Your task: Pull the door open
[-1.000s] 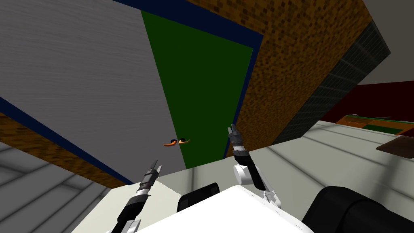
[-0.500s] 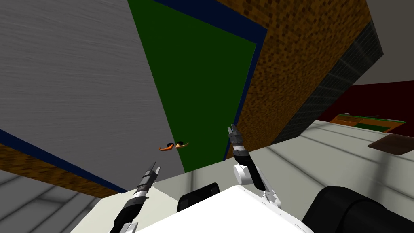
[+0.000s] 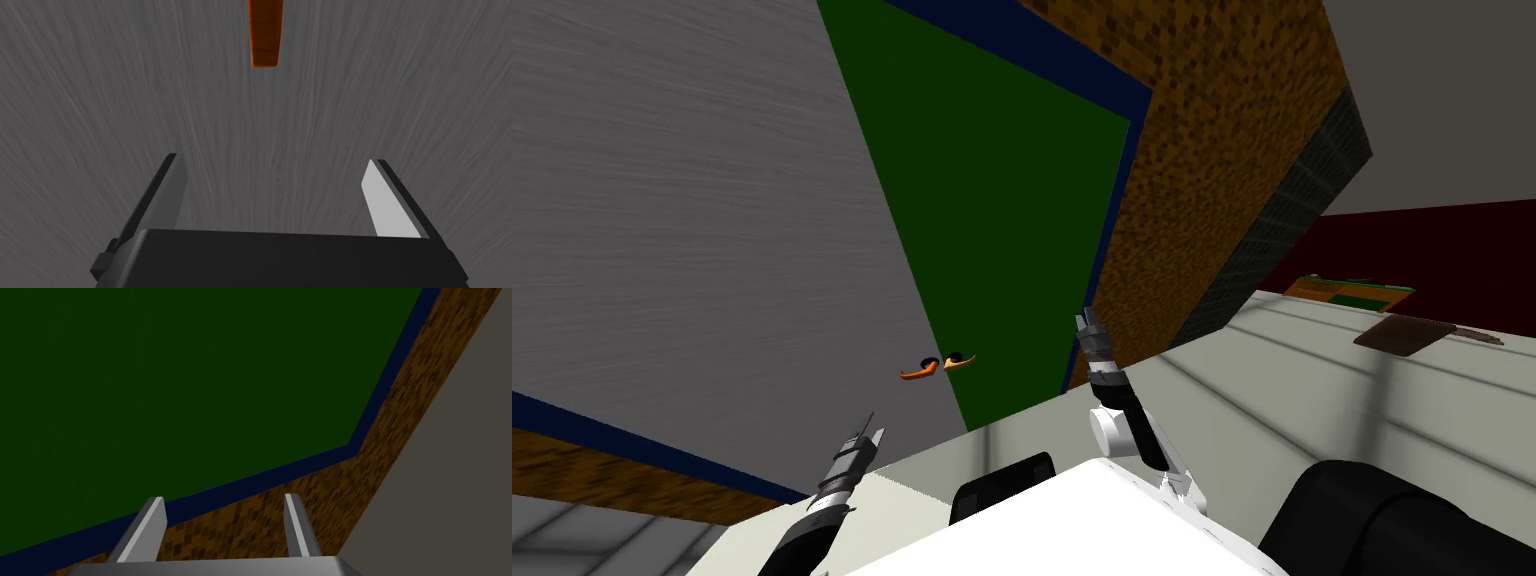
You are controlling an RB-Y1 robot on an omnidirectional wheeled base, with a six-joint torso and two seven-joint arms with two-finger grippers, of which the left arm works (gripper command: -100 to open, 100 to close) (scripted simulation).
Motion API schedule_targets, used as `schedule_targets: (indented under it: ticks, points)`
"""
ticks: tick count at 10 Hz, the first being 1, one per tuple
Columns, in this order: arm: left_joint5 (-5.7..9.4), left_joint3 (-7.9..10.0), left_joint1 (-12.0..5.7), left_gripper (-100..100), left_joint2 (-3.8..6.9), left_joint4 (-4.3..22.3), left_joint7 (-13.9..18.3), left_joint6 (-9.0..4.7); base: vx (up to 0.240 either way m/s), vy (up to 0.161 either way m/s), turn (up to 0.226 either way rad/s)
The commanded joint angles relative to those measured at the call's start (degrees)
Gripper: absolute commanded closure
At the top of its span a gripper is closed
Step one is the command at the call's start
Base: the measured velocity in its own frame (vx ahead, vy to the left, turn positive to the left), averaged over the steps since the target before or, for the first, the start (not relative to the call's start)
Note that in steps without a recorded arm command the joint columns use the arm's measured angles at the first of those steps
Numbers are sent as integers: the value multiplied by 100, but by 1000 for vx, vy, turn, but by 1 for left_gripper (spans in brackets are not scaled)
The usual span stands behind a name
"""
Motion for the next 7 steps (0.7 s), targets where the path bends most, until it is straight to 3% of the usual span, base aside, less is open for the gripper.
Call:
schedule_targets:
  ticks: [1, 3, 5, 6, 7]
  points:
    - [83, 193, 10, -100, 10, 33, -103, 97, 6, 72, -144]
    - [172, 406, -15, -100, -9, 126, -224, 160, 19, 84, -162]
    - [254, 614, -132, -100, -118, 211, -386, 233, 34, 130, -258]
    - [257, 635, -240, -100, -222, 215, -447, 253, 76, 152, -223]
    - [257, 635, -240, -100, -222, 215, -447, 253, 64, 92, -79]
